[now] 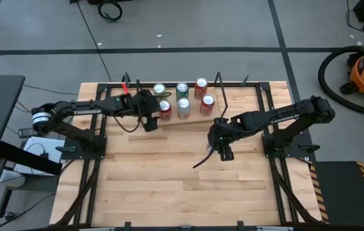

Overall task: Place canned beverage on shelf
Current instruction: Put the blue soda can on the shelf

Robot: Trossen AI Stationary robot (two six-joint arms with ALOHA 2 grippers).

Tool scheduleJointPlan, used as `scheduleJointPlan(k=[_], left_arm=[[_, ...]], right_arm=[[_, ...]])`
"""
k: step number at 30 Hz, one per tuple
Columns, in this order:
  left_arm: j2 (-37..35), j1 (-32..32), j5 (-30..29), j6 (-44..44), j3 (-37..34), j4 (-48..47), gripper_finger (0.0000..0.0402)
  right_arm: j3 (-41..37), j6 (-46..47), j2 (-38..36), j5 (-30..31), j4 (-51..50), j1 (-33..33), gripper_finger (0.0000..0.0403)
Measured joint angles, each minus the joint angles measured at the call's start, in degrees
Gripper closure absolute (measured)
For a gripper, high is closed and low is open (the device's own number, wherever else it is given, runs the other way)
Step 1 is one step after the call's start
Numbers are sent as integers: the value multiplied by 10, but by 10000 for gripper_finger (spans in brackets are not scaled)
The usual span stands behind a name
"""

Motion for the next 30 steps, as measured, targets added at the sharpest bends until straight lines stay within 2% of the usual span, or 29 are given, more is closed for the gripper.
scheduleJointPlan(k=[18,26,30], left_arm=[[1,0,15,14,0,62,116],[33,-7,22,10,0,105,116],[51,-8,3,12,0,111,116]], right_arm=[[0,-1,0,0,2,0,148],[0,1,1,0,3,0,148],[0,1,1,0,6,0,148]])
